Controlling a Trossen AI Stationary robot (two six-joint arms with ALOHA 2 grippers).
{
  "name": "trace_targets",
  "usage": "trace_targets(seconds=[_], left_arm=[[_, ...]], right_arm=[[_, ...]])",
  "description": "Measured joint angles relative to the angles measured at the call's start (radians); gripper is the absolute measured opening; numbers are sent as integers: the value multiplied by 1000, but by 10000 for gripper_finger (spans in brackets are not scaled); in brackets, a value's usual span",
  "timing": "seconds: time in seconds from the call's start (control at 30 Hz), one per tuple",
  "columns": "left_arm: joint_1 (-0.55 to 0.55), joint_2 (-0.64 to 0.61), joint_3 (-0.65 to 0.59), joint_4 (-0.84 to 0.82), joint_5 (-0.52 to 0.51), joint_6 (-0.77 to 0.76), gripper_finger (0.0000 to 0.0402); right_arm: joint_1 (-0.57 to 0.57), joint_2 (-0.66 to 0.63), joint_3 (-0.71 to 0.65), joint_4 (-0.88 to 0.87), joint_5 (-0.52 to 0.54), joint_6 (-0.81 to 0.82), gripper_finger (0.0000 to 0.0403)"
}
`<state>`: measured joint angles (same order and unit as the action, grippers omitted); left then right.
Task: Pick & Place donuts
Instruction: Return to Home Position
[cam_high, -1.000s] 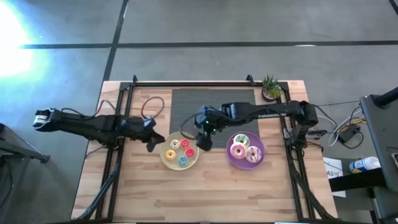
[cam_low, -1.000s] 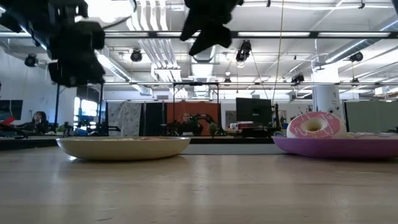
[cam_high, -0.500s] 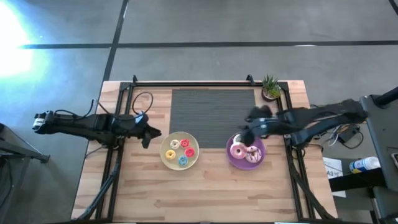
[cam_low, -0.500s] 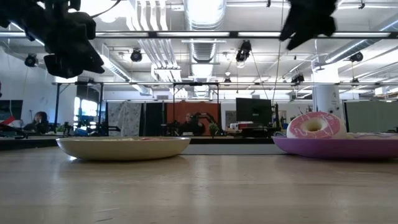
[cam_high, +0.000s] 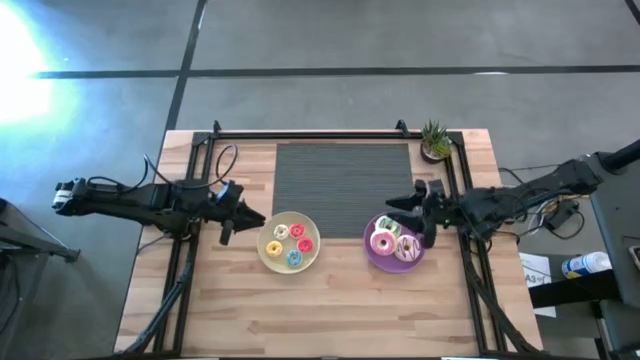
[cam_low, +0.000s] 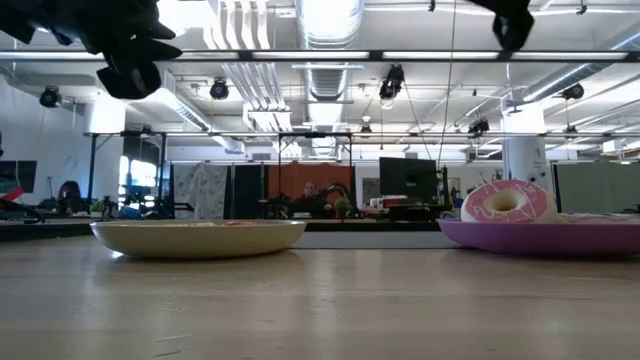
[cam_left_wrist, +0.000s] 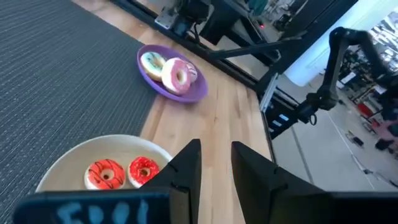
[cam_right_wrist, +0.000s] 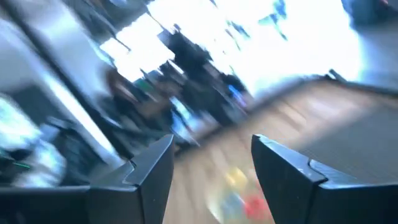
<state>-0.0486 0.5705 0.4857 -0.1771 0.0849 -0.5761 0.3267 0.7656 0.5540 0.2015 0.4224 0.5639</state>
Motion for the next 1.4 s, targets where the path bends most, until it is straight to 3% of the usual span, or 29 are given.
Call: trace_targets(seconds=[0.17,0.3,0.43,0.7,1.03,1.23,1.4], left_arm=[[2,0,-2,75,0,22,62],[16,0,-27,183,-1,33,62],[39,-5,-77,225,-2,15,62],[80,-91,-192,229,-5,-10,62],[86,-346,-295,191,-6,25,62],[86,-465,-297,33,-7,-35,62],[86,-481,-296,20,-8,-52,62]], right_arm=[[-14,72,-237,553,-65,-59,205],[-35,144,-349,773,-65,-17,205],[-69,187,-402,881,-65,-30,206],[-160,106,-542,883,-80,32,206],[-183,-67,-545,610,-216,88,206],[-183,-63,-545,553,-215,70,206],[-183,-44,-545,552,-214,70,206]])
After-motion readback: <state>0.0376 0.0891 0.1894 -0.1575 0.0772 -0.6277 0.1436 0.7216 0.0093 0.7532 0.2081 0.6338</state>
